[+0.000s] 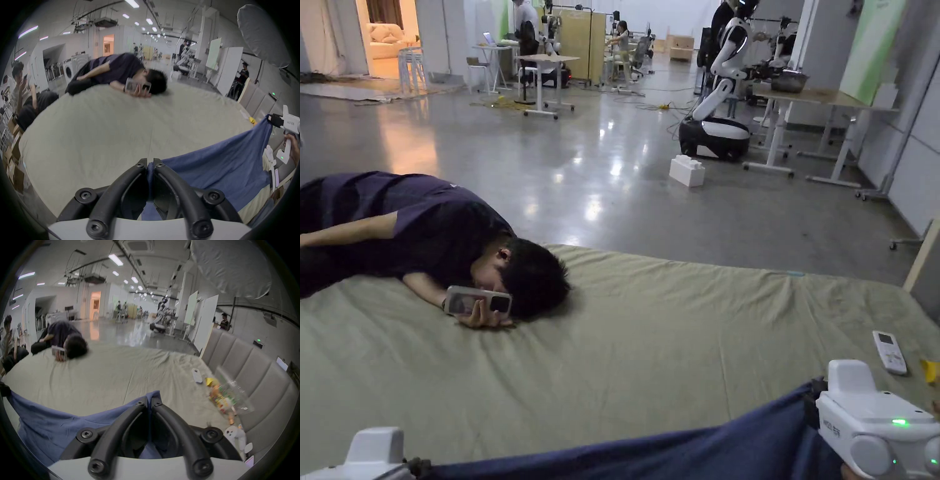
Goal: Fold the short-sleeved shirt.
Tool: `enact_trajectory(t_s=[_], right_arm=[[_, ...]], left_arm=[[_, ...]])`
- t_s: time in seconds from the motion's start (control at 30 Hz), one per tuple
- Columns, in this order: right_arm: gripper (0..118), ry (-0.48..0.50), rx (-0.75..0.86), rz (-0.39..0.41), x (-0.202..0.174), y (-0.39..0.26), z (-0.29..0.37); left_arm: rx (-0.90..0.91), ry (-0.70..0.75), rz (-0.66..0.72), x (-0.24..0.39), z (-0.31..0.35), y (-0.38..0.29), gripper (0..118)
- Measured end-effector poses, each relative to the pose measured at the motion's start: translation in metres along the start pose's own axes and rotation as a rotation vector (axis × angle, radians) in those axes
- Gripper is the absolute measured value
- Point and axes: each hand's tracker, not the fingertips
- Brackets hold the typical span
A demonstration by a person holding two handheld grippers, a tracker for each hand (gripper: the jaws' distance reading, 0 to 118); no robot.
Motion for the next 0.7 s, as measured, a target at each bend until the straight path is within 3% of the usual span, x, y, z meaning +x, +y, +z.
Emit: enact_trajectory(t_s=[0.27,0.33,0.7], right_arm=[[4,-0.062,0.173,-0.051,0.049,0.049,0.056],[4,-0.102,0.229,-0.014,0.058,0.065,0.07],[4,-0.152,0.372,-0.044,0.092,0.147,0.109]], left_arm=[[0.218,-0.048,-0.039,0.033,0.049,0.103,7],[0.254,-0.052,-0.064,0.043,0.061,0.128,7],[0.397,-0.086,-0.107,0.073,0.104,0.246,7]])
